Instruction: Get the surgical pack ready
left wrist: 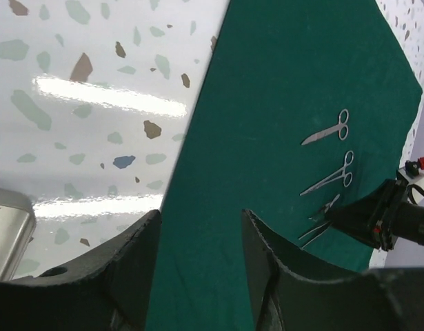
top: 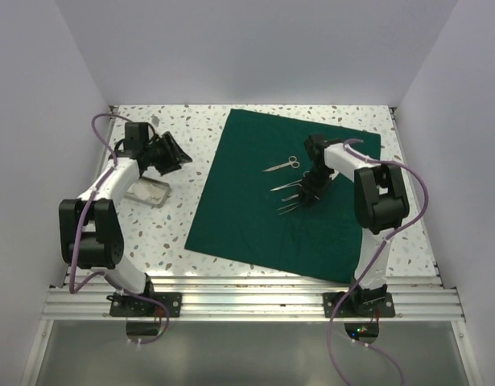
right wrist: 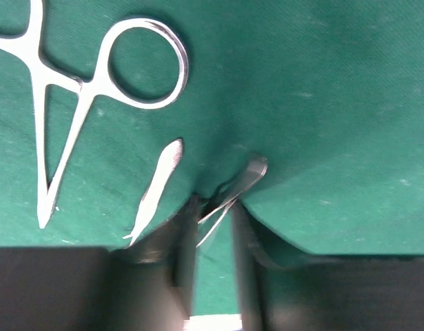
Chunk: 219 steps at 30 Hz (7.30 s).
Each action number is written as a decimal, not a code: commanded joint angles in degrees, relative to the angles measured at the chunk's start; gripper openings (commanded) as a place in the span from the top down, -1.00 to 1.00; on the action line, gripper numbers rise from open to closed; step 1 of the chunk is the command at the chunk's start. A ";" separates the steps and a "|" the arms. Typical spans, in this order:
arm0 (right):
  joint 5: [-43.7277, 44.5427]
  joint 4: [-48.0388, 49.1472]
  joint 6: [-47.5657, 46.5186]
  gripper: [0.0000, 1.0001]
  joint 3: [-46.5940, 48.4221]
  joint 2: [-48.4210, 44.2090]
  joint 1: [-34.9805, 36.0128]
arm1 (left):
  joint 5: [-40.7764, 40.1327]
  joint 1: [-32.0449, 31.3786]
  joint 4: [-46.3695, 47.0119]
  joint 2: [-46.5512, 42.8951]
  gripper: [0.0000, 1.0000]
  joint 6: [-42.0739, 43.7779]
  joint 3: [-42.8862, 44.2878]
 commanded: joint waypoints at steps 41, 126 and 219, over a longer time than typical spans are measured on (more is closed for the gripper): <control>-44.10 39.88 -8.79 0.50 11.31 -8.08 6.79 | 38.66 -18.22 32.70 10.37 1.00 -10.11 3.35; 4.60 -6.82 2.19 0.26 12.99 6.07 1.87 | 4.81 6.22 7.12 -1.24 0.05 -7.92 -4.92; 6.36 -13.23 -1.95 -0.57 28.72 7.57 4.24 | -25.86 8.67 -1.32 1.93 1.00 -10.63 -5.35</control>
